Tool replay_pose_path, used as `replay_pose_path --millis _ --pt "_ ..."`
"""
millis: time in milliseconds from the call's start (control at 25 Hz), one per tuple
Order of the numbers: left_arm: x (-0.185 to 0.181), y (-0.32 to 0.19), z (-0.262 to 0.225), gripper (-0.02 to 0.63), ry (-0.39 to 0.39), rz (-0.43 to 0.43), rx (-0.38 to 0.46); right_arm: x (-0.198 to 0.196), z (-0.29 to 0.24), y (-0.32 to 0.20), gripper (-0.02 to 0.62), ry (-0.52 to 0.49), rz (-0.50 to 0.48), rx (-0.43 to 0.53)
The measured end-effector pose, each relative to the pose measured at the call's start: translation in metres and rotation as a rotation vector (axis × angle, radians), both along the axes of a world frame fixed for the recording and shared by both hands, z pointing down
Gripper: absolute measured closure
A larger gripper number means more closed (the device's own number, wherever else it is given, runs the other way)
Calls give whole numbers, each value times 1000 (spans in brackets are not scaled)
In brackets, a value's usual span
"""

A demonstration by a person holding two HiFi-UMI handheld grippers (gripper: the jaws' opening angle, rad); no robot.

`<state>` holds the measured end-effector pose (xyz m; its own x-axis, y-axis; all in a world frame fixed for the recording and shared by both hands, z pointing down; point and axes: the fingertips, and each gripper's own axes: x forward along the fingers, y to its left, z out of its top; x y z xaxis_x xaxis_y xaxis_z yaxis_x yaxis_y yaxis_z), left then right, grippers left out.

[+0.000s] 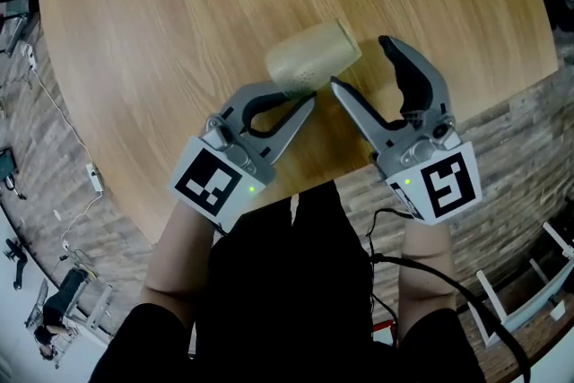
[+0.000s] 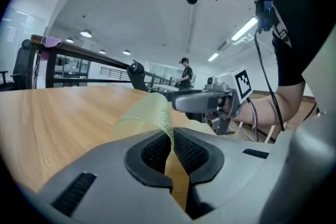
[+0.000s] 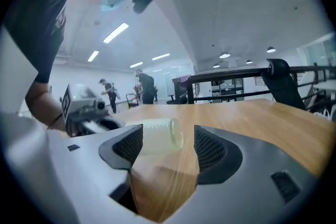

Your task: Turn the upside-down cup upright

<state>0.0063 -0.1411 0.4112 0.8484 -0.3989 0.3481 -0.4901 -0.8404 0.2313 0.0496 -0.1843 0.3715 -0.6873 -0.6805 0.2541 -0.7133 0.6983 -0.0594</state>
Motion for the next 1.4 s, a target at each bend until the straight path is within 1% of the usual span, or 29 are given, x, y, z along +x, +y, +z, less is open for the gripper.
replay_pose_path --millis 80,160,200,320,440,600,720,800,920,1040,1400 --pt "-5 -2 -3 583 -45 27 2 -4 14 9 318 153 -69 7" --pt "-8 -2 -5 583 -105 76 7 -8 28 18 318 304 -129 -1" --pt "-9 -1 -7 583 -140 105 13 -11 33 22 318 361 -151 -7" --pt "-8 4 -11 583 -231 202 22 -19 34 24 316 477 -202 10" --pt "-7 11 -10 583 -296 267 -15 -27 33 22 311 602 -254 61" --pt "-10 16 -7 584 -333 301 -54 -36 45 26 284 802 -355 108" --pt "-10 21 -1 583 -381 320 -69 -45 51 28 279 900 -410 142" --pt "-6 23 0 583 -378 329 -81 -50 59 29 279 956 -427 144" --pt "-2 25 3 583 -393 339 -83 -55 68 28 279 1010 -424 135" --pt "-4 26 5 583 -397 340 -85 -57 72 26 279 1030 -415 145" --pt "-13 21 4 574 -387 265 -87 -60 72 25 279 941 -360 132"
